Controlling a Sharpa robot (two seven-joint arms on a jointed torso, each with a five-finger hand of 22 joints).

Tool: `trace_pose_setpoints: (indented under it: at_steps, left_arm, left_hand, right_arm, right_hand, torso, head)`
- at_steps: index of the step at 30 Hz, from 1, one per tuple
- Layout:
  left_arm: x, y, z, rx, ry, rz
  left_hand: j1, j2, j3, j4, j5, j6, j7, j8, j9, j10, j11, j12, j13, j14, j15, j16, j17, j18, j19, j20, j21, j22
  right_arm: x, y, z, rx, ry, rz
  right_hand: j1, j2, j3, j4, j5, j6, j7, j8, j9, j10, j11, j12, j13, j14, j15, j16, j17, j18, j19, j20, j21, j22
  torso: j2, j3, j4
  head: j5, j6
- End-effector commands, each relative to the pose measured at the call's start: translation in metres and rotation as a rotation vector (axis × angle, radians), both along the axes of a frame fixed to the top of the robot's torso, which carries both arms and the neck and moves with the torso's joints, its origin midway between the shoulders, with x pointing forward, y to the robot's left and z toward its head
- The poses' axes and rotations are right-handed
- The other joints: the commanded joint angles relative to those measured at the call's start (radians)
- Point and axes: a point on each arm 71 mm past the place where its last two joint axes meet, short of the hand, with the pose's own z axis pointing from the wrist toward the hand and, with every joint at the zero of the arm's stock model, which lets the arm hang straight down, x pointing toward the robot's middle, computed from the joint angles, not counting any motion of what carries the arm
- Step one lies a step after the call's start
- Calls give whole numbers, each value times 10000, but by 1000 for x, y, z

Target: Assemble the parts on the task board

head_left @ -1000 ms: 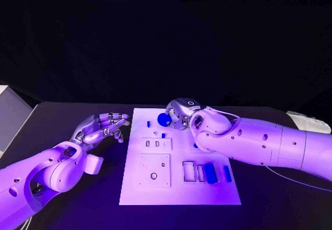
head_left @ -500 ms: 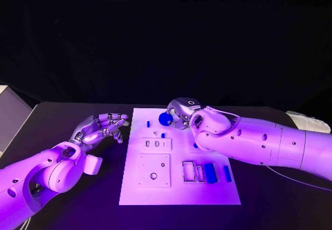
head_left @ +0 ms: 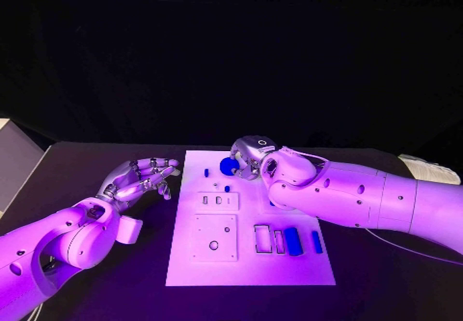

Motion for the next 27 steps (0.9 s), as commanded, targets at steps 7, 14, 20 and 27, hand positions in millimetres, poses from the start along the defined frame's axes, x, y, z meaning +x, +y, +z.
trace_pose_setpoints:
  at_steps: [7,14,20,27]
  left_arm:
    - [-1,-3,0,-19,-53,-252]
    - [-1,-3,0,-16,-50,-251]
    - [-1,-3,0,-7,-44,-234]
    - [-1,-2,0,4,-27,-218]
  left_hand:
    - [0,52,14,-54,17,-80,148,24,14,-86,-10,67,9,-79,-10,-41,-10,70,-38,2,66,13]
    - [-7,49,30,-69,18,-101,150,29,24,-125,-7,94,16,-86,-6,-45,-22,71,-72,8,98,27]
    - [-7,49,30,-69,18,-101,150,29,24,-125,-7,94,16,-86,-6,-45,-22,71,-72,8,98,27]
    - [-9,58,40,-72,19,-110,153,30,27,-137,-4,104,19,-88,-4,-45,-25,72,-83,10,109,32]
  right_arm:
    - [3,6,-3,-242,181,-8]
    - [5,7,-6,-400,399,-14]
    - [5,5,-7,-292,370,31]
    - [1,2,-8,-74,615,220]
  right_hand:
    - [-280,-38,-22,-35,-400,-232,0,-161,-55,1052,32,24,2623,808,18,-29,1580,-182,982,43,39,2465]
    - [-561,-46,-364,80,-732,-489,28,-372,-115,866,60,-147,2445,805,72,-38,1574,-174,971,89,15,2434]
    - [-710,48,-824,260,-849,-515,30,-443,-118,822,66,-189,2405,802,85,-46,1566,-170,966,110,2,2420]
    - [-1382,569,-1290,548,-301,-347,8,-450,-79,878,52,-140,2458,810,70,-46,1591,-176,974,106,20,2445]
  torso:
    - [-3,-2,-12]
    - [6,4,26]
    - [0,6,12]
    - [1,21,-7]
  head:
    - [-24,-6]
    - [-37,-30]
    - [-4,-40]
    - [30,-64]
